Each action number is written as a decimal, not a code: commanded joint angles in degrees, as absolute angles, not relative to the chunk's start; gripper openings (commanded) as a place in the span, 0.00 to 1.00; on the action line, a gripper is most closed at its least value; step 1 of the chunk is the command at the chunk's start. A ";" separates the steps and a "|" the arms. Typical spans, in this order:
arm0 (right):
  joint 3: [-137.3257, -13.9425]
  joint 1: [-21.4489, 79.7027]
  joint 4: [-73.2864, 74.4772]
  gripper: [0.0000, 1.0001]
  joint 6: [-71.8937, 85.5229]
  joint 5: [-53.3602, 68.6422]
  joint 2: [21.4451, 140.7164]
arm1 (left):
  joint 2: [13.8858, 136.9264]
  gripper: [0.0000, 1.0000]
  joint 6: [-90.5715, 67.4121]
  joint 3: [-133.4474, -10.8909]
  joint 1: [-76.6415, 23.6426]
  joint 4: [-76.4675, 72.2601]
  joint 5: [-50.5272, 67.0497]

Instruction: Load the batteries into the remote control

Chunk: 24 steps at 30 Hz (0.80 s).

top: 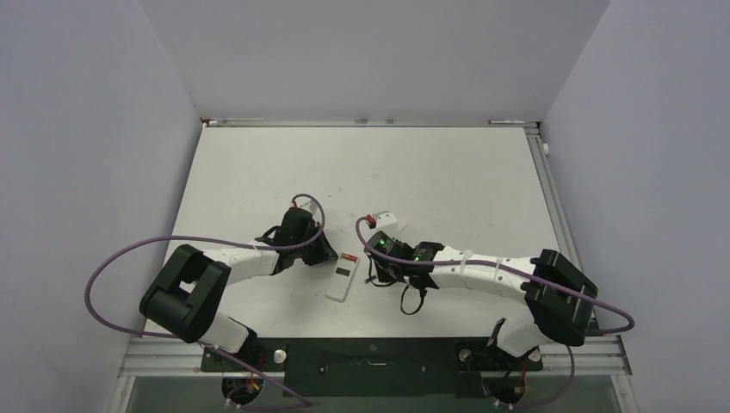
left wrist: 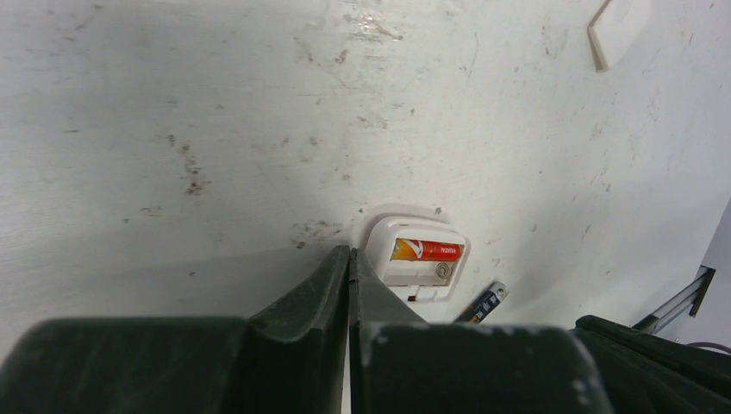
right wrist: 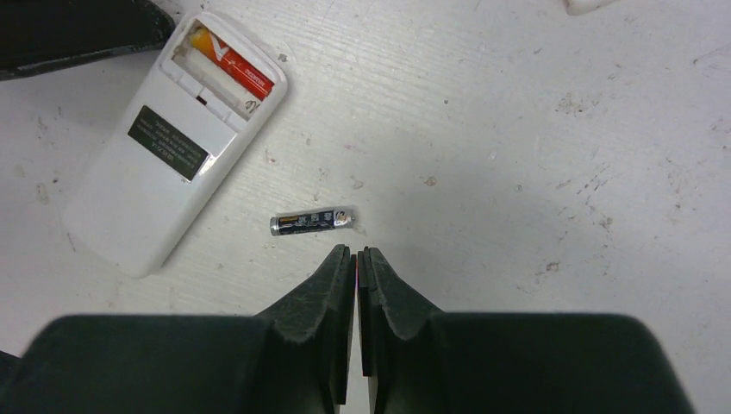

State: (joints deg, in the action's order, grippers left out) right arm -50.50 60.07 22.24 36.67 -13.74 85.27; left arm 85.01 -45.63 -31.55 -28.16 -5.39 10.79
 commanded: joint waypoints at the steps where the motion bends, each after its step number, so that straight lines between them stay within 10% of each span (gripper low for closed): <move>1: -49.87 60.27 20.85 0.09 36.58 -16.07 82.62 | 85.84 0.00 -43.65 -35.24 -30.48 -3.29 8.70; 24: -47.94 60.34 23.39 0.09 37.15 -15.85 79.38 | 90.90 0.00 -34.88 -42.33 -38.80 2.67 9.65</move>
